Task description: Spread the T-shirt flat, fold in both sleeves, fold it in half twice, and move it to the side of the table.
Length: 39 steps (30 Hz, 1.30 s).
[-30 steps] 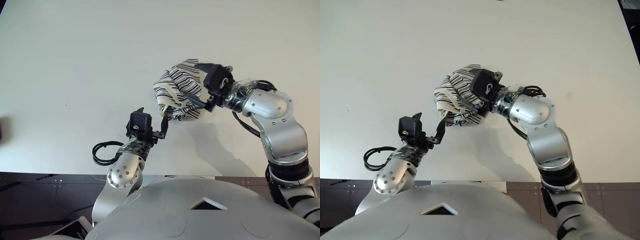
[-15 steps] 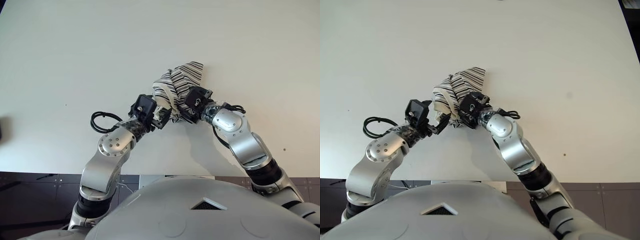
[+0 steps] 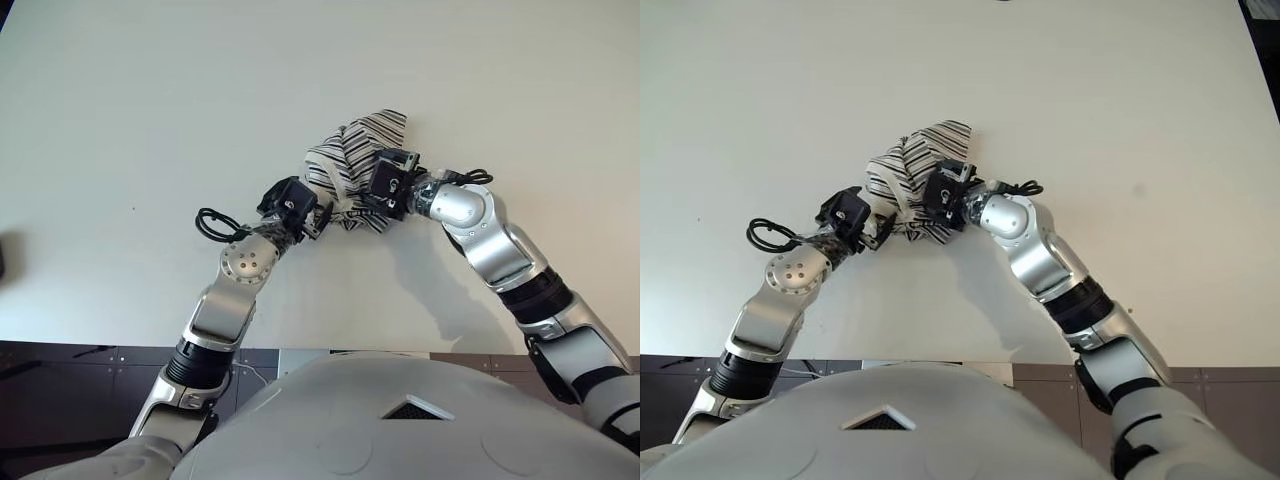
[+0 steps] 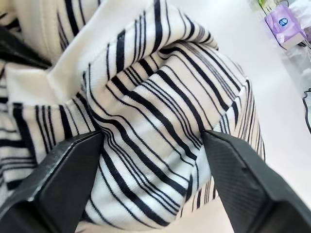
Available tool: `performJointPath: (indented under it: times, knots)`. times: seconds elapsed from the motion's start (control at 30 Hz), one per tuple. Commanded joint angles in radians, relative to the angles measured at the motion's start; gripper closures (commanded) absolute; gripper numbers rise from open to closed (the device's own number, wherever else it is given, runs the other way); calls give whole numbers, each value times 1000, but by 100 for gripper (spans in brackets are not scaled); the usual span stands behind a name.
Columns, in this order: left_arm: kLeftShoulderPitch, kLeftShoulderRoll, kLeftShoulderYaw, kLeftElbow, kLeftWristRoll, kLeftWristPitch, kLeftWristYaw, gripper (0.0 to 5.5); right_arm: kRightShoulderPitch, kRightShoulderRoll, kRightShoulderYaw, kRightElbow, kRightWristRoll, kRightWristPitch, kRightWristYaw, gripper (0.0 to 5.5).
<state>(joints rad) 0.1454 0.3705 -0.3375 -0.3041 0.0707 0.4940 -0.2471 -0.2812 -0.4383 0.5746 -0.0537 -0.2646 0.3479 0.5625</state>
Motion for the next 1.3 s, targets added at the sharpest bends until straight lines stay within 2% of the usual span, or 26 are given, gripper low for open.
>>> performJointPath:
  times: [0.03, 0.3, 0.47, 0.6, 0.8, 0.87, 0.93, 1.0, 1.07, 1.13, 1.2, 1.3]
  knots:
    - [41, 19, -5, 122, 65, 2, 27, 160, -11, -123, -125, 80, 39, 3, 81, 179]
    - [18, -60, 42, 124, 0, -105, 10, 160, -54, -191, -119, 260, -32, -163, 120, 179]
    - [-4, 18, 15, 192, 154, -147, 54, 160, -78, -324, -165, 405, -99, -305, 85, 179]
    - [-74, 63, 68, 130, 235, -219, 82, 160, -61, -384, -245, 326, -71, -320, 99, 179]
    - [-205, 109, 84, 48, 318, -319, 57, 160, -114, -278, -365, 67, 17, -152, 81, 179]
    - [-231, 99, 101, 41, 294, -330, 36, 160, -120, -194, -377, -21, 92, -74, 90, 179]
    - [-236, 78, 108, 30, 253, -331, 8, 160, -99, -114, -340, -89, 146, -7, 109, 179]
    - [-206, 55, 113, 5, 200, -310, -26, 160, -41, -34, -239, -103, 139, 26, 105, 179]
    - [-146, 35, 104, -6, 132, -286, -76, 160, 19, 61, -128, -42, 88, 33, 45, 179]
    - [-87, 32, 73, 33, 105, -276, -116, 160, 43, 120, -72, 27, 41, 41, -17, 179]
    - [-40, 39, 31, 88, 124, -277, -135, 160, 42, 132, -54, 80, 5, 34, -48, 179]
    - [-18, 47, -10, 173, 179, -261, -128, 160, 41, 84, -61, 124, -24, 2, -40, 179]
